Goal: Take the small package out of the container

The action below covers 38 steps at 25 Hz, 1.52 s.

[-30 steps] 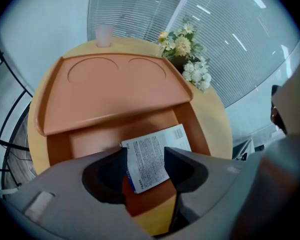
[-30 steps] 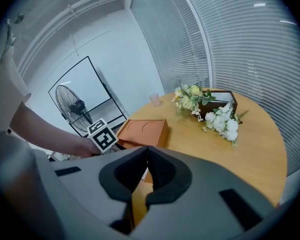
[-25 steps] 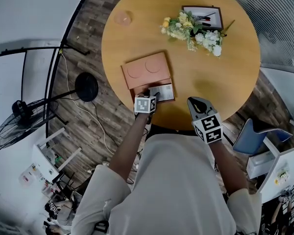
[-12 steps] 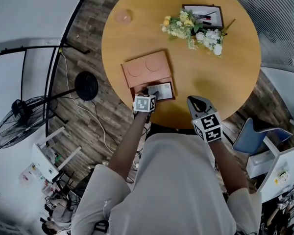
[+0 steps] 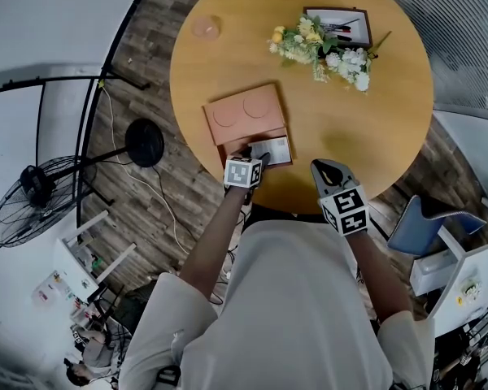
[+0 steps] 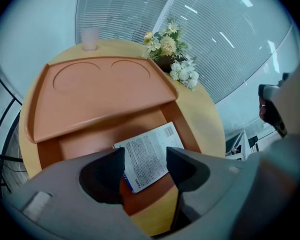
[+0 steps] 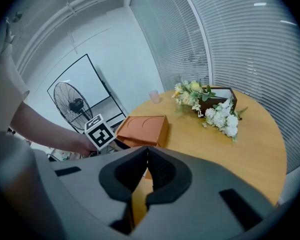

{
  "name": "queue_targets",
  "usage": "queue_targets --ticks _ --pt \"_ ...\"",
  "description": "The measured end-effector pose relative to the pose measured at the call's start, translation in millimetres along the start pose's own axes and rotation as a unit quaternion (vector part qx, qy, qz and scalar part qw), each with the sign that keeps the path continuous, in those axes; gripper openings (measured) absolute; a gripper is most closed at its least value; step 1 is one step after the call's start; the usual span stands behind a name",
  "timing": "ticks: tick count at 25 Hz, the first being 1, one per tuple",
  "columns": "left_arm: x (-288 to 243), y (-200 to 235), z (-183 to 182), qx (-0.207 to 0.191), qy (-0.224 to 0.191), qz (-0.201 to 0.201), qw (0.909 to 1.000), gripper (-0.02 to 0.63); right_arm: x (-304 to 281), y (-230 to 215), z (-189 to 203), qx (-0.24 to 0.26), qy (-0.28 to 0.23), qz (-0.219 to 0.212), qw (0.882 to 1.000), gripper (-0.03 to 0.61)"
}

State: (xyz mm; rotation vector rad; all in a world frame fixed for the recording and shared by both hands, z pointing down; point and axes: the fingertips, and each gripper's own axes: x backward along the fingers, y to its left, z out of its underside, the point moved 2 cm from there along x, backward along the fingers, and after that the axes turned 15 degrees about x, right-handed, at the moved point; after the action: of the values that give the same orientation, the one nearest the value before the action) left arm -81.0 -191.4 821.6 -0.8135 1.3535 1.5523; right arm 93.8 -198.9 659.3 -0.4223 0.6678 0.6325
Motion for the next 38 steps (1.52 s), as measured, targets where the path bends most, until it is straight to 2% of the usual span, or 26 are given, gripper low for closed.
queue_targets --ticks 6,9,12,16,19,26,30,38 --pt "10 10 4 -0.003 -0.001 -0.014 0.9999 0.248 1 4 -8 0.004 -0.004 -0.002 1.0 0.003" --pt "6 20 10 0.009 0.018 -0.017 0.9996 0.258 0 6 -8 0.006 -0.002 -0.003 1.0 0.003" --pt "-3 18 15 0.021 0.042 -0.001 0.9989 0.259 0 9 -3 0.005 0.003 -0.003 1.0 0.003" --pt "-13 19 15 0.005 0.073 -0.014 0.9972 0.261 3 8 0 0.001 0.003 0.003 1.0 0.003" --pt "-12 17 13 0.002 0.077 -0.015 0.9969 0.261 7 8 0 -0.001 0.0 0.008 1.0 0.003" --pt "17 -1 7 -0.007 0.036 -0.006 0.9993 0.262 14 9 -6 0.004 -0.011 0.01 1.0 0.003" --pt "41 -20 9 -0.009 -0.004 0.013 0.9999 0.262 20 13 -15 0.01 -0.025 0.009 1.0 0.003" --pt "61 -47 4 -0.024 -0.082 0.024 0.996 0.262 38 14 -21 0.023 -0.039 0.015 0.999 0.003"
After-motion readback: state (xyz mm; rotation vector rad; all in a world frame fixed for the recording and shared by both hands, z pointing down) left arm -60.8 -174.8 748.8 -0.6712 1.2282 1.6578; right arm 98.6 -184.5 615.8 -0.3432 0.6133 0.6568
